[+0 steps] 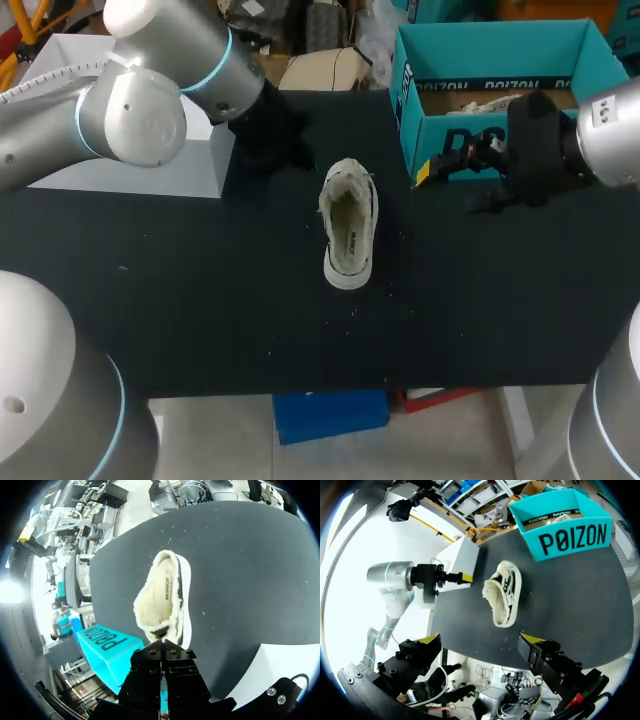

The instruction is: Take the shoe out of the shoebox, open the shoe tongue, remove and reinsert the insole, then place the shoe into the shoebox

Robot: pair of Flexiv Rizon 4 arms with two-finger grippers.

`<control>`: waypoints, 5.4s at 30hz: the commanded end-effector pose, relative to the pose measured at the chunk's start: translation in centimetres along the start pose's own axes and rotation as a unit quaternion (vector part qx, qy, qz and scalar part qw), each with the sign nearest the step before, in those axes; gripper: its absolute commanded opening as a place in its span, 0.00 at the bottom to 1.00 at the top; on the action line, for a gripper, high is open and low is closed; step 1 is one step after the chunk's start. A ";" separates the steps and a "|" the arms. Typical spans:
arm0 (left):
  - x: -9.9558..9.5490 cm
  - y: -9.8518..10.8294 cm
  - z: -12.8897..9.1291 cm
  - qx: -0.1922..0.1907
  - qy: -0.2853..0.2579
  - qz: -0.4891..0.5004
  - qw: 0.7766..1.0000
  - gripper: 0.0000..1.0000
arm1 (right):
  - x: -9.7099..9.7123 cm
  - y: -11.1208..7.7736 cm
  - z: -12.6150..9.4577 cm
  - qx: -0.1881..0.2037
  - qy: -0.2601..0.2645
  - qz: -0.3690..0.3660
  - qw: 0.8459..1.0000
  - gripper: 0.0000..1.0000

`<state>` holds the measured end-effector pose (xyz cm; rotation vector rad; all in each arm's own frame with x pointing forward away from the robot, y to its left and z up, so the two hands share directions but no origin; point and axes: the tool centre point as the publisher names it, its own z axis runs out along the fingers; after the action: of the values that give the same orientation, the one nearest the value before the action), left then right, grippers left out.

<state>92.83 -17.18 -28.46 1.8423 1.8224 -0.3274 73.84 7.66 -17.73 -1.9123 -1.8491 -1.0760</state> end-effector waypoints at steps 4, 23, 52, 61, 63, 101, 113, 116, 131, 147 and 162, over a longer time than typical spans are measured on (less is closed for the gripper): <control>-0.5 0.8 3.6 -0.041 0.044 0.007 0.998 0.00 | 0.0 -0.1 0.0 0.000 -0.001 0.000 1.000 1.00; 0.7 -1.6 7.7 -0.001 0.082 0.037 0.996 0.00 | 0.0 -0.1 0.0 0.000 -0.001 0.000 1.000 1.00; -2.0 0.9 7.6 -0.041 0.046 0.074 0.995 0.00 | 0.0 -0.1 0.0 0.000 -0.001 0.000 1.000 1.00; -2.1 -1.6 9.3 -0.008 0.048 0.078 0.996 0.00 | 0.0 -0.1 0.0 0.000 -0.001 0.000 1.000 1.00; -1.6 -2.5 9.4 -0.001 0.044 0.070 0.997 0.00 | 0.0 -0.1 0.0 0.000 -0.001 0.000 1.000 1.00; 5.7 -10.3 -7.6 0.102 0.037 -0.167 0.980 1.00 | 0.0 -0.1 0.0 0.000 -0.001 0.000 1.000 1.00; 6.0 -11.0 -8.8 0.179 -0.032 -0.378 0.908 1.00 | 0.0 -0.1 0.0 0.000 -0.001 0.000 1.000 1.00; 6.6 -10.5 -10.2 0.164 -0.037 -0.450 0.877 1.00 | 0.0 -0.1 0.0 0.000 -0.001 0.000 1.000 1.00; 13.0 -9.3 -11.5 0.172 -0.125 -0.699 0.683 1.00 | 0.0 -0.1 0.0 0.000 -0.001 0.000 1.000 1.00; 12.9 -7.8 -11.4 0.204 -0.157 -0.733 0.629 1.00 | 0.0 -0.1 0.0 0.000 -0.001 0.000 1.000 1.00; 12.9 -7.8 -11.4 0.204 -0.157 -0.733 0.629 1.00 | 0.0 -0.1 0.0 0.000 -0.001 0.000 1.000 1.00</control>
<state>83.96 -0.58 -27.05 -0.0922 2.6249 -1.5701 73.83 7.65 -17.72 -1.9124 -1.8492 -1.0758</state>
